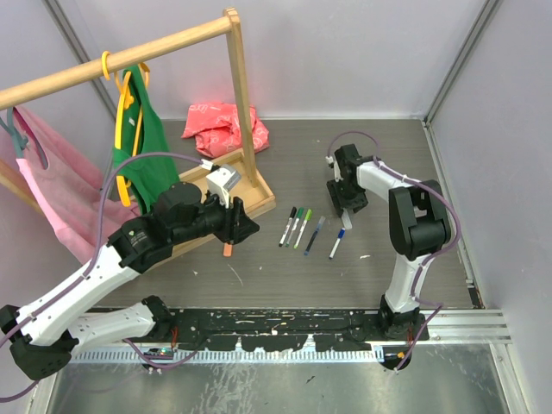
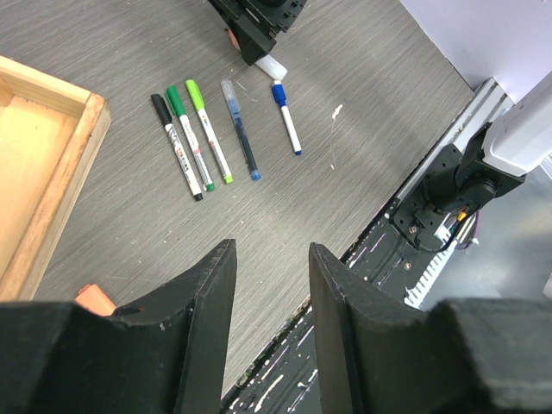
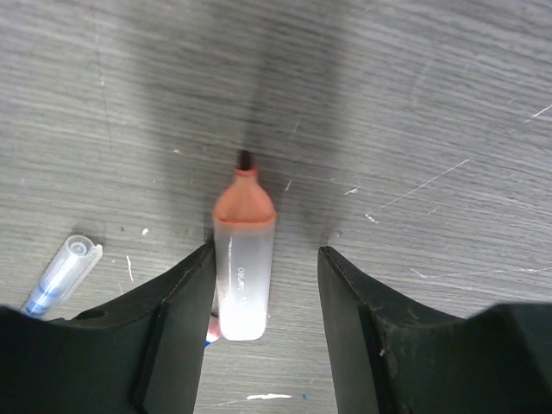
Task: Insert the pens into the pen caps
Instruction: Pick up the pen from the center of the board.
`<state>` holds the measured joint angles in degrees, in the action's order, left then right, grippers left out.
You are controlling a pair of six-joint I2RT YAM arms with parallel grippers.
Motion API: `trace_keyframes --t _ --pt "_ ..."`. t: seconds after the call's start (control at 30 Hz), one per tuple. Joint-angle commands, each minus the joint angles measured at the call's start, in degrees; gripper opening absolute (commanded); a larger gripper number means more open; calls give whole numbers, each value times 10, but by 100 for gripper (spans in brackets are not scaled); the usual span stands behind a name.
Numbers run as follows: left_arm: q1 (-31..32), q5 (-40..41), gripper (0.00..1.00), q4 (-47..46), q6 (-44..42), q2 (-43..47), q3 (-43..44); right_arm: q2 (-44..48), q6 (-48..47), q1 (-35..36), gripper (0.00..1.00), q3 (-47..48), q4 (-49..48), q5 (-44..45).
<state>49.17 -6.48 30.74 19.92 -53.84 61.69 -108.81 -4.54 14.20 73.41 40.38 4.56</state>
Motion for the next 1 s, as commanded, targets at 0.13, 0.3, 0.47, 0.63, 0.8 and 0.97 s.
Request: trace_keyframes --t 0.13,0.3,0.47,0.63,0.8,0.97 --pt "2 -6 40 -15 -1 12 9 -3 45 -16 54 -10 -51 -22" --pt "2 -12 40 -22 2 6 10 -4 50 -19 48 -15 -57 -31" --pt "2 -13 40 -25 2 3 9 -8 60 -20 37 -20 -57 -31" --pt "2 -11 40 -24 3 7 8 -5 63 -21 26 -23 -58 -38" --pt "1 -5 40 -31 9 9 4 21 61 -21 12 -18 -46 -37" --pt "2 6 43 -54 21 15 -5 110 79 -21 3 -30 -67 24"
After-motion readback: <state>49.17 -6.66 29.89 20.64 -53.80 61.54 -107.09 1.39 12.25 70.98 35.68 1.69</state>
